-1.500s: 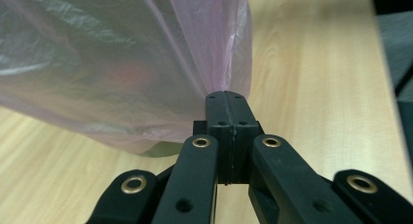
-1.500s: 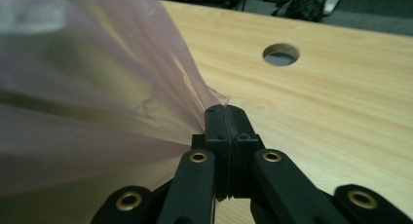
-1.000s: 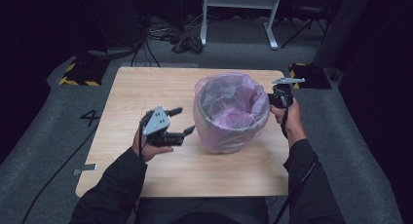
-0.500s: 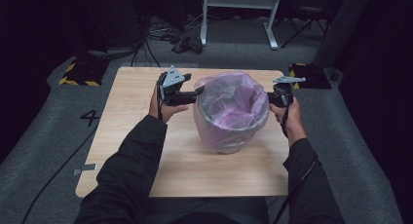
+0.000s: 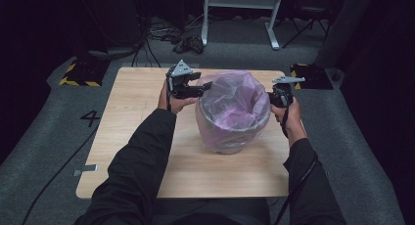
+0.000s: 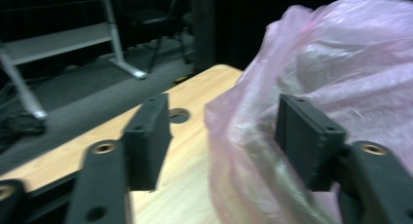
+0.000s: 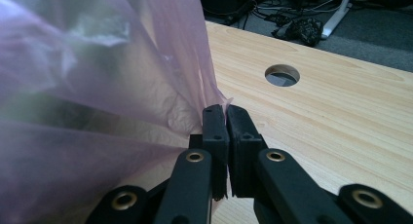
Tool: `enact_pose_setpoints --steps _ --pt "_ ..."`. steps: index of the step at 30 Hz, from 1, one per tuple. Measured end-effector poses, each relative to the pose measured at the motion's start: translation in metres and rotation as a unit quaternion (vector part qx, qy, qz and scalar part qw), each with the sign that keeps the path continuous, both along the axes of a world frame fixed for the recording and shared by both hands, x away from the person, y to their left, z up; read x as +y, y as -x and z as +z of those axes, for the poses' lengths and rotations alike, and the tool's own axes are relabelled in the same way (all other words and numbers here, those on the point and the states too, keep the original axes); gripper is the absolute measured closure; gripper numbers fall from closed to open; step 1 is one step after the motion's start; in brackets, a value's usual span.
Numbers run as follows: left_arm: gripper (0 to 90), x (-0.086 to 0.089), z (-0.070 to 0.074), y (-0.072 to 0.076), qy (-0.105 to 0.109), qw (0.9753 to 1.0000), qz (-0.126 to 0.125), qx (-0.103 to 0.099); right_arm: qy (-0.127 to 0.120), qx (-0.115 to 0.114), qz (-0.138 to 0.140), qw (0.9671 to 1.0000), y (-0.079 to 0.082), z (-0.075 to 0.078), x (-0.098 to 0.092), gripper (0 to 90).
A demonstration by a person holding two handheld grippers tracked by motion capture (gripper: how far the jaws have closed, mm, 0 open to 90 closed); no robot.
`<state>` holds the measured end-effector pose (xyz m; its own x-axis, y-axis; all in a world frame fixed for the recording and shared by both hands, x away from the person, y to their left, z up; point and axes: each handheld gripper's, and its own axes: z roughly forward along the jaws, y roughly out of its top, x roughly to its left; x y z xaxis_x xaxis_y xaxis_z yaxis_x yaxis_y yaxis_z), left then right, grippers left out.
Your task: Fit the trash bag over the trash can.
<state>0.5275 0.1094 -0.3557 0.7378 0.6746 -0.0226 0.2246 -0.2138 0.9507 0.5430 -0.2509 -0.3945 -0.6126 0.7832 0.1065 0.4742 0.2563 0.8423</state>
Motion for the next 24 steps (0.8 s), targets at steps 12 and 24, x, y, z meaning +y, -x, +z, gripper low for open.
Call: enact_pose_setpoints --steps 12,24 --pt "81.4 0.004 0.004 -0.005 0.013 0.9994 -0.025 -0.018 0.002 -0.008 0.007 0.9999 0.001 0.003 0.003 87.4" --pt "89.9 0.005 -0.021 -0.032 -0.043 0.9975 0.037 0.041 0.016 0.007 -0.001 0.9998 -0.003 -0.006 0.007 87.8"
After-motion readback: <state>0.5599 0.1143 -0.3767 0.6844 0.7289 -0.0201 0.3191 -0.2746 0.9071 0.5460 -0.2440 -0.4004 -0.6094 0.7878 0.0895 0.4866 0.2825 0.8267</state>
